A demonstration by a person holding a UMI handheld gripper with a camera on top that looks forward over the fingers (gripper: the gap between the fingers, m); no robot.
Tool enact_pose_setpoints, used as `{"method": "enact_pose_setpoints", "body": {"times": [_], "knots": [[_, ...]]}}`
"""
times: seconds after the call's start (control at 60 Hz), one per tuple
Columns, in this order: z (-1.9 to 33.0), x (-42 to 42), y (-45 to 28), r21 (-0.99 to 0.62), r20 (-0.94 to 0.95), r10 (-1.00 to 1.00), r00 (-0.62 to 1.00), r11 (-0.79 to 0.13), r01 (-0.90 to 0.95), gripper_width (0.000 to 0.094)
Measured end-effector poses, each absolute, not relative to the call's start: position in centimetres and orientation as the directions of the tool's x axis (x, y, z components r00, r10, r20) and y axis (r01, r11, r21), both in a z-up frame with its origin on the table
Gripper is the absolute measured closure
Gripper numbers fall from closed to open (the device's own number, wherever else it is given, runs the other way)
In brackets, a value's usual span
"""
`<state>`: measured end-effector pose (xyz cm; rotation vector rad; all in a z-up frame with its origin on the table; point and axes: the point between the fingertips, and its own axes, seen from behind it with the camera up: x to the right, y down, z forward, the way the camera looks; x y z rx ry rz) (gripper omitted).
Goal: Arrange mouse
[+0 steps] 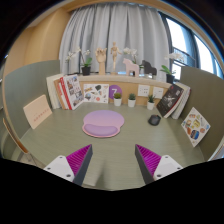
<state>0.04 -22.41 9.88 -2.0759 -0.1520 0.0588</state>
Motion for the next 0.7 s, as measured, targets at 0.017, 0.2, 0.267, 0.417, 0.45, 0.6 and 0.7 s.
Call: {"method": "enact_pose_setpoints", "body": {"times": [0.017, 0.2, 0.267, 0.417, 0.45, 0.6, 0.7], "knots": [[9.6, 0.5, -22.4, -0.867, 0.027, 0.123, 0.992, -0.491, 0.085, 0.0071], [6.1, 8.7, -20.2, -0.827, 0.045, 0.0, 0.999, -0.561, 0.037, 0.0071], [5.2, 11.7, -19.1, -0.817, 0.055, -0.038, 0.998, -0.576, 0.023, 0.0069], [3.0, 16.6, -16.0, -0.795, 0.065, -0.088, 0.994, -0.606, -0.001, 0.0073], [2.5, 17.5, -15.1, -0.79, 0.071, -0.091, 0.993, -0.613, 0.001, 0.0071], [0.5, 19.5, -9.9, -0.773, 0.06, -0.08, 0.995, -0.635, -0.005, 0.0074], [-0.3, 20.0, -5.7, -0.767, 0.052, -0.057, 0.997, -0.642, 0.003, 0.0076]]}}
